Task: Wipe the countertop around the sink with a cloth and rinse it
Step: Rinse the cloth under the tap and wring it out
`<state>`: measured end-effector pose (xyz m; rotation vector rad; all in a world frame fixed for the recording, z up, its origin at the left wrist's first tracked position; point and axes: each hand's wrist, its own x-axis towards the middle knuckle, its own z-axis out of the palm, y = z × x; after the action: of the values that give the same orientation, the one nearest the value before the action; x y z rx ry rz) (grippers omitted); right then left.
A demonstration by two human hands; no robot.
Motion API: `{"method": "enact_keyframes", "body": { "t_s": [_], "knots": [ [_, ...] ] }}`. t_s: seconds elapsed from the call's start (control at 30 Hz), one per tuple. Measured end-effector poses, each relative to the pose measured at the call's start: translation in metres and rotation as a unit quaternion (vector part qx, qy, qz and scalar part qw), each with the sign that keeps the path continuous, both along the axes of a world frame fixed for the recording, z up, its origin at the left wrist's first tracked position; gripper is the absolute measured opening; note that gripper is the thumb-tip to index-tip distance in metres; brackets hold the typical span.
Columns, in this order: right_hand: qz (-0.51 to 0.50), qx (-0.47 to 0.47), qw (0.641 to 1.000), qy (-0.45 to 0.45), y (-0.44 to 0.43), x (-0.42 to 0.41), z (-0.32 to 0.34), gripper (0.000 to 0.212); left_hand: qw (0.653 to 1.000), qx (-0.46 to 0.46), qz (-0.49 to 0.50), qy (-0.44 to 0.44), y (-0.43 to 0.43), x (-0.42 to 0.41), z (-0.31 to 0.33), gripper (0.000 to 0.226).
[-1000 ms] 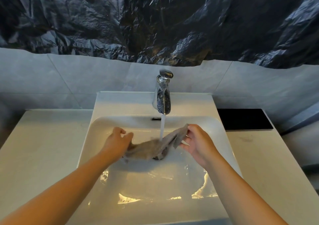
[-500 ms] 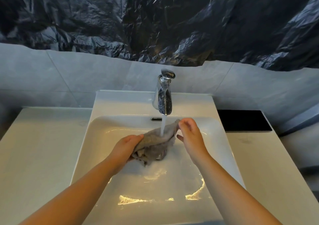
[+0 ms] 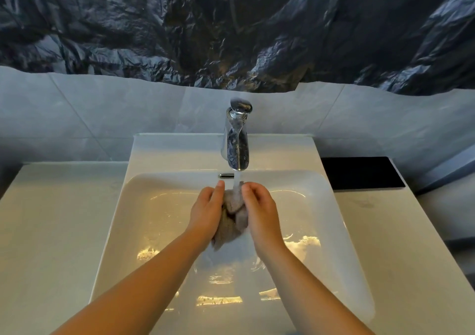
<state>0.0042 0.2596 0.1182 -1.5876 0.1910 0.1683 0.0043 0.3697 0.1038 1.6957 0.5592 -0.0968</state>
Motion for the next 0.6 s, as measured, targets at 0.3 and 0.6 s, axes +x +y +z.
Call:
{"method": "enact_keyframes", "body": {
  "t_s": [0.3, 0.6],
  "knots": [
    [-0.005, -0.156, 0.986, -0.061, 0.006, 0.01, -0.021, 0.017, 0.999, -0.017, 0.007, 0.031, -0.018, 0.003, 0.002, 0.053],
    [0.019, -0.016, 0.987, 0.159, -0.006, -0.001, -0.031, 0.035, 0.992, -0.116, -0.04, 0.022, 0.0, 0.004, 0.0, 0.043]
  ]
}}
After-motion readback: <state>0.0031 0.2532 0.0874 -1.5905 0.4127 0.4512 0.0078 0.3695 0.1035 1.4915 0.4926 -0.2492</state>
